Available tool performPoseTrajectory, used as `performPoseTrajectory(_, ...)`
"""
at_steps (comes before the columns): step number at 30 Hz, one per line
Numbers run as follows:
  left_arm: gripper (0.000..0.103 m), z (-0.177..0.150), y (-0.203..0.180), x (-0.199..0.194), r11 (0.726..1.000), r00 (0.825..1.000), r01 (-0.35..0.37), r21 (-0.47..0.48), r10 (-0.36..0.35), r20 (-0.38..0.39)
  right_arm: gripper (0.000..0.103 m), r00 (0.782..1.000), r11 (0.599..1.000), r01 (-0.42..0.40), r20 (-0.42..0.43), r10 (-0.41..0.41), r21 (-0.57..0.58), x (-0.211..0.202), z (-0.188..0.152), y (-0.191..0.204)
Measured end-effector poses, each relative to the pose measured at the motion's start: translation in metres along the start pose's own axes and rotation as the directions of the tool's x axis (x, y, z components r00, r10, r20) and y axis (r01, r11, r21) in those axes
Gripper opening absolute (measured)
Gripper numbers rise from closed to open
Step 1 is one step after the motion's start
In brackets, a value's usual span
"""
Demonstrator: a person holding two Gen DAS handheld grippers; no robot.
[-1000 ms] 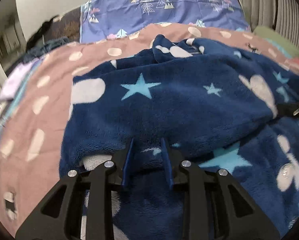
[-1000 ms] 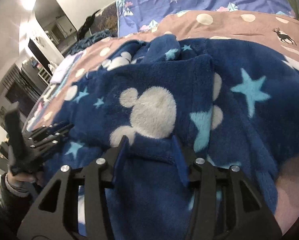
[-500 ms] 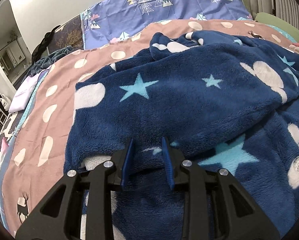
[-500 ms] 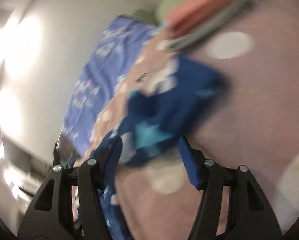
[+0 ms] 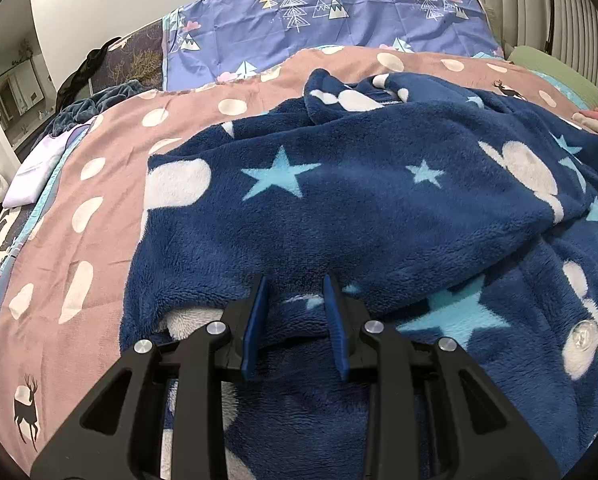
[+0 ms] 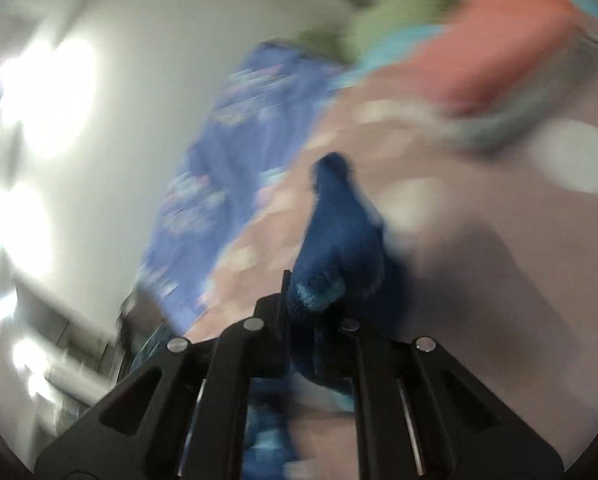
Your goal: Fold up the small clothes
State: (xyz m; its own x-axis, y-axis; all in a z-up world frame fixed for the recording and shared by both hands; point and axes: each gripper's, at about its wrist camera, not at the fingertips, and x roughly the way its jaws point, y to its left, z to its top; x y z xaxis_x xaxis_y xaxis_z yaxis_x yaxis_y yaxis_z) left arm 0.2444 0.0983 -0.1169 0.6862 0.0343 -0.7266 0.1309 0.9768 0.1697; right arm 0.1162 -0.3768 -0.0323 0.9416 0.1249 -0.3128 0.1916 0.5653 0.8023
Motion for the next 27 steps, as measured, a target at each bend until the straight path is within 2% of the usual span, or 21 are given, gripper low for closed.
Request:
performPoseTrajectory(2,0.031,-0.001,0.002,0.0,1.0,1.0,0.014,-0.012,-0.014,0.003,0.009,0.991,0.989,-0.119,-0.067,0.113,-0.092,0.026,-0.017,0.057)
performPoseTrajectory(4,0.031,-0.001,0.006,-0.001,0.999,0.999,0.04,-0.034,-0.04,0.007,0.01,0.974,0.966,-0.206,-0.131,0.187,-0.156,0.05,-0.04,0.097)
performPoseTrajectory(5,0.031,-0.001,0.009,-0.001,0.997,0.998,0.059,-0.05,-0.058,0.01,0.01,0.95,0.941,-0.276,-0.201,0.238,-0.194,0.068,-0.063,0.123)
performPoseTrajectory(7,0.032,-0.002,0.014,-0.001,0.993,0.996,0.089,-0.075,-0.088,0.014,0.013,0.911,0.907,-0.351,-0.311,0.272,-0.234,0.091,-0.1,0.146)
performPoseTrajectory(8,0.032,-0.003,0.017,-0.001,0.99,0.994,0.106,-0.089,-0.105,0.017,0.014,0.882,0.886,-0.38,-0.394,0.259,-0.267,0.109,-0.128,0.157)
performPoseTrajectory(9,0.033,-0.004,0.02,-0.001,0.986,0.991,0.13,-0.107,-0.129,0.021,0.014,0.866,0.878,-0.382,-0.442,0.232,-0.289,0.12,-0.148,0.161)
performPoseTrajectory(11,0.034,-0.004,0.025,-0.001,0.976,0.985,0.171,-0.138,-0.168,0.029,0.014,0.828,0.874,-0.348,-0.549,0.115,-0.34,0.15,-0.192,0.153)
performPoseTrajectory(14,0.036,-0.006,0.033,-0.003,0.952,0.97,0.243,-0.185,-0.238,0.053,0.014,0.785,0.889,-0.288,-0.619,0.006,-0.357,0.175,-0.22,0.126)
performPoseTrajectory(15,0.037,-0.005,0.034,-0.005,0.945,0.963,0.269,-0.187,-0.261,0.064,0.012,0.785,0.89,-0.291,-0.619,0.014,-0.35,0.175,-0.223,0.117)
performPoseTrajectory(16,0.037,-0.003,0.033,-0.009,0.933,0.951,0.308,-0.187,-0.298,0.077,0.012,0.79,0.887,-0.302,-0.613,0.027,-0.35,0.17,-0.222,0.115)
performPoseTrajectory(17,0.036,0.001,0.029,-0.015,0.896,0.915,0.404,-0.187,-0.392,0.099,0.016,0.788,0.882,-0.312,-0.615,0.031,-0.354,0.168,-0.221,0.115)
performPoseTrajectory(19,0.037,0.007,0.017,-0.021,0.828,0.848,0.529,-0.185,-0.518,0.108,0.023,0.783,0.87,-0.335,-0.621,0.042,-0.363,0.176,-0.215,0.119)
performPoseTrajectory(20,0.04,0.013,0.004,-0.023,0.797,0.815,0.579,-0.172,-0.571,0.097,0.025,0.786,0.861,-0.341,-0.617,0.042,-0.376,0.172,-0.215,0.118)
performPoseTrajectory(22,0.052,0.021,-0.016,-0.02,0.773,0.788,0.613,-0.162,-0.612,0.063,0.025,0.791,0.851,-0.344,-0.611,0.035,-0.397,0.173,-0.216,0.118)
performPoseTrajectory(23,0.059,0.025,-0.022,-0.018,0.773,0.788,0.612,-0.166,-0.613,0.051,0.021,0.796,0.846,-0.344,-0.605,0.032,-0.407,0.172,-0.217,0.118)
performPoseTrajectory(24,0.065,0.029,-0.028,-0.013,0.775,0.79,0.608,-0.173,-0.613,0.033,0.021,0.82,0.847,-0.312,-0.572,0.012,-0.43,0.172,-0.222,0.116)
performPoseTrajectory(25,0.066,0.033,-0.03,-0.01,0.767,0.783,0.615,-0.183,-0.621,0.028,0.021,0.821,0.853,-0.31,-0.571,0.017,-0.42,0.17,-0.22,0.116)
performPoseTrajectory(26,0.066,0.036,-0.03,-0.007,0.755,0.775,0.623,-0.204,-0.631,0.033,0.024,0.805,0.863,-0.325,-0.592,0.038,-0.387,0.168,-0.218,0.114)
performPoseTrajectory(27,0.067,0.038,-0.029,-0.002,0.733,0.762,0.635,-0.244,-0.647,0.037,0.024,0.778,0.878,-0.345,-0.625,0.069,-0.332,0.172,-0.216,0.106)
